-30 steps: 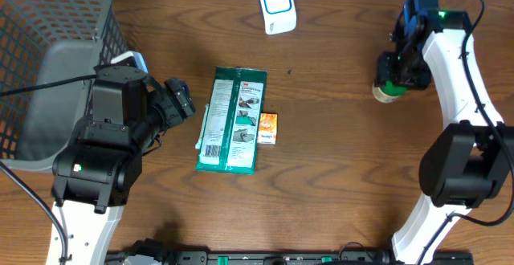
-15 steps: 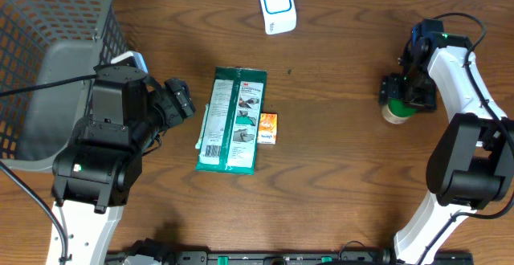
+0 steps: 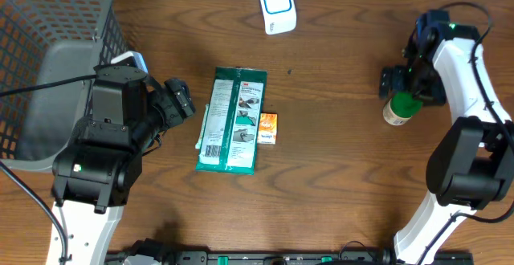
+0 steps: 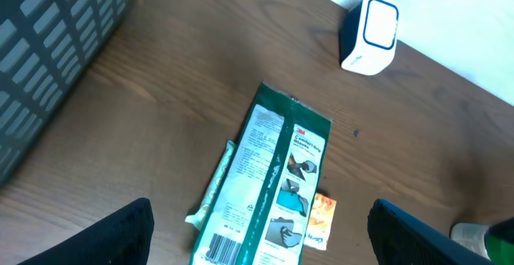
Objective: Scan the item barcode
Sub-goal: 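Open the right gripper and lift it off the jar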
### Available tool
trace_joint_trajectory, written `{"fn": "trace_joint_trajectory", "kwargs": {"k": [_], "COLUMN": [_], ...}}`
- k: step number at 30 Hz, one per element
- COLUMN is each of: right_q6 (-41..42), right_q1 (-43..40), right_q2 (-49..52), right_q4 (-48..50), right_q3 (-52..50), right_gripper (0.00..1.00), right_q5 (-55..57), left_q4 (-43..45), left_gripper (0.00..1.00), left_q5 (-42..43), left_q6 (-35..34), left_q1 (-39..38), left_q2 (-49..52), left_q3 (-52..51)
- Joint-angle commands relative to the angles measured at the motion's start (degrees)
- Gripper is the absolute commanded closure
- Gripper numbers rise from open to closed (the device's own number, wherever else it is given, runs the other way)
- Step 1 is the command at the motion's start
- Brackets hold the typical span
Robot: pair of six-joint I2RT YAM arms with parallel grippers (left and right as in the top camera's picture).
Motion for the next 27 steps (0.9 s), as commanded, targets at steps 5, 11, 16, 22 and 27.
{"fn": "trace_joint_trajectory", "kwargs": {"k": [5, 11, 16, 22, 27], "right_q6": [-0.66, -0.70, -0.52, -0.52, -0.31], "right_q1": [-0.72, -0.72, -0.57, -0.22, 1.66], "right_q2": [-0.61, -0.61, -0.59, -0.59, -0.59], "right_q4": [-5.16, -5.42, -4.24, -3.17, -2.27], "right_q3": [7.19, 7.34, 7.34, 7.34, 7.34], "right_gripper": [0.01, 0.01, 0.01, 0.01, 0.01], "right_q5": [-2.08, -8.11, -14.60, -31.76, -36.98], "left_q4": [-0.04, -0.04, -0.04, -0.04, -0.04], "left_gripper": [0.14, 0.14, 0.14, 0.14, 0.14], "left_q5": [-0.96, -0.96, -0.96, -0.96, -0.96], "left_q6": [1.03, 1.03, 1.03, 1.03, 1.03], "left_q1": [0.20, 0.20, 0.20, 0.20, 0.20], "left_q2": [-0.04, -0.04, -0.04, -0.04, -0.04], "left_q3": [0.87, 0.87, 0.87, 0.87, 0.87]}}
